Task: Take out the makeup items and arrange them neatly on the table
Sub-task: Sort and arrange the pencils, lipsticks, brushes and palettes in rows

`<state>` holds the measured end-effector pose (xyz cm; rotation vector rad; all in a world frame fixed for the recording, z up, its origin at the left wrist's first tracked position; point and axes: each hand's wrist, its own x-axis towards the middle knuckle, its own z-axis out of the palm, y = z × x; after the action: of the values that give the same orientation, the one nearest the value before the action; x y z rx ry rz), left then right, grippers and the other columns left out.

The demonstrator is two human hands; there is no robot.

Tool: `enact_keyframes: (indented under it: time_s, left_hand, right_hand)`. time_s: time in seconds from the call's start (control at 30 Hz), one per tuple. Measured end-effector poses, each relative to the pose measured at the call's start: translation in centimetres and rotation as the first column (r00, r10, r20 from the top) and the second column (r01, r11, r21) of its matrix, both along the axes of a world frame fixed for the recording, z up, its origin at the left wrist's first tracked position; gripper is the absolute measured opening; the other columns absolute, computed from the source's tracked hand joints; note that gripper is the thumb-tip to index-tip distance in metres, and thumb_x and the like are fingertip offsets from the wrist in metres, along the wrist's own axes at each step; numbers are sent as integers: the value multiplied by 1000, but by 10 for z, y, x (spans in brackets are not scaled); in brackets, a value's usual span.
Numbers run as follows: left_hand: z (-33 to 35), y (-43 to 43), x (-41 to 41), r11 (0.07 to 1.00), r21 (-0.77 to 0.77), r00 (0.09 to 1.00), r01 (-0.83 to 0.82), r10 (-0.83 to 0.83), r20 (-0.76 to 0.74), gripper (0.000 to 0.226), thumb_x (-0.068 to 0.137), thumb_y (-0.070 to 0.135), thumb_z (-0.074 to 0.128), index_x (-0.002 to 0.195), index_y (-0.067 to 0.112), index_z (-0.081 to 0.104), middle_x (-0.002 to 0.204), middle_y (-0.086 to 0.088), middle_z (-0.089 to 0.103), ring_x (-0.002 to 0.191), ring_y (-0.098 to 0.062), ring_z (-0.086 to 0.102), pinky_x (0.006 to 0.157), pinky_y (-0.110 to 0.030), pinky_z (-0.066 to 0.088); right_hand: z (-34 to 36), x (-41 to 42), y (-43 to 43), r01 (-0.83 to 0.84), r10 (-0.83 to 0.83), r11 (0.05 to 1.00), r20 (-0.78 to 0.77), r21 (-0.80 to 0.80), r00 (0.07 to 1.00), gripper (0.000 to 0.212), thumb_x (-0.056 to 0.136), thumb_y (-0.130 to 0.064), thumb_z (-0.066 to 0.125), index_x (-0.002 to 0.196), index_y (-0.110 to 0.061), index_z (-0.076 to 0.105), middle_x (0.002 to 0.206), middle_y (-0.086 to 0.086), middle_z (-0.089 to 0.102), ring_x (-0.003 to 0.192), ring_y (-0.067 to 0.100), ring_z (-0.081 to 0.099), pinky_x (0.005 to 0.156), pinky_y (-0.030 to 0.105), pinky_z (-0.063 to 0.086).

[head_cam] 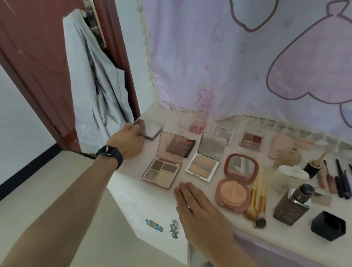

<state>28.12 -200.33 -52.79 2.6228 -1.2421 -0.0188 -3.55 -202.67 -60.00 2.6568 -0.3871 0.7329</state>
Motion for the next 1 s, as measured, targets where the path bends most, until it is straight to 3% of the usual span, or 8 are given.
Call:
enact_keyframes:
  time_s: [0.13,0.33,0.4,0.47,0.6,0.8,0.9,1.0]
  left_hand:
    - [-6,22,-13,987,-104,991,-126,121,-53,39,94,48,46,120,19,51,112,-6,46,104,-38,58,78,-37,42]
    - [-13,24,-22,973,-107,967,-206,186,-172,74,64,87,45,121,41,51,144,-7,34,139,-29,33,111,-44,37]
    - [-13,21,-18,965,-103,948,-241,211,-240,71,60,85,51,119,44,45,147,-11,32,144,-31,27,111,-46,34]
    - [-12,20,-15,965,-93,936,-245,210,-284,73,59,82,55,118,42,39,135,-12,42,135,-35,37,105,-46,38]
    - [-11,22,-16,948,-159,920,-277,214,-328,71,54,82,58,106,41,32,105,2,40,115,-28,45,87,-39,40]
    - [-12,53,-32,912,-207,914,-354,289,-285,90,52,93,58,119,35,41,108,6,41,111,-16,40,95,-39,46]
    - [-6,75,-44,807,-383,858,-449,269,-438,84,59,73,67,126,27,45,117,1,51,117,-22,51,100,-41,48]
    - [13,97,-63,662,-530,785,-530,145,-603,81,63,57,74,130,24,43,120,-3,57,112,-22,58,92,-32,48]
  right_hand:
    - [-4,3,0,-7,6,1000,69,11,998,39,103,-29,50,130,-7,68,133,12,67,125,26,63,100,37,53]
    - [-12,3,-2,-13,12,1000,51,21,999,52,85,-23,69,134,-5,64,137,13,63,128,27,61,101,38,53]
    - [-13,4,-2,-20,17,999,68,35,998,49,86,-21,65,133,-6,65,136,12,64,127,26,62,101,38,54]
    - [-13,4,-2,-31,30,999,71,20,997,49,87,-20,61,133,-6,65,136,12,64,127,27,61,101,38,54]
    - [-11,4,-1,-19,14,998,73,60,997,58,76,-22,83,130,-5,68,132,12,67,124,26,64,99,38,55]
    - [-11,4,-2,-33,28,997,73,69,997,60,75,-22,84,130,-5,67,133,13,66,124,27,63,100,38,54]
    - [-10,4,-3,-39,35,996,54,81,998,61,74,-21,85,130,-4,67,133,14,66,124,27,63,101,39,54]
    - [-11,1,-4,-57,55,995,30,85,998,62,78,-21,84,133,-2,64,136,16,64,127,29,61,103,42,53]
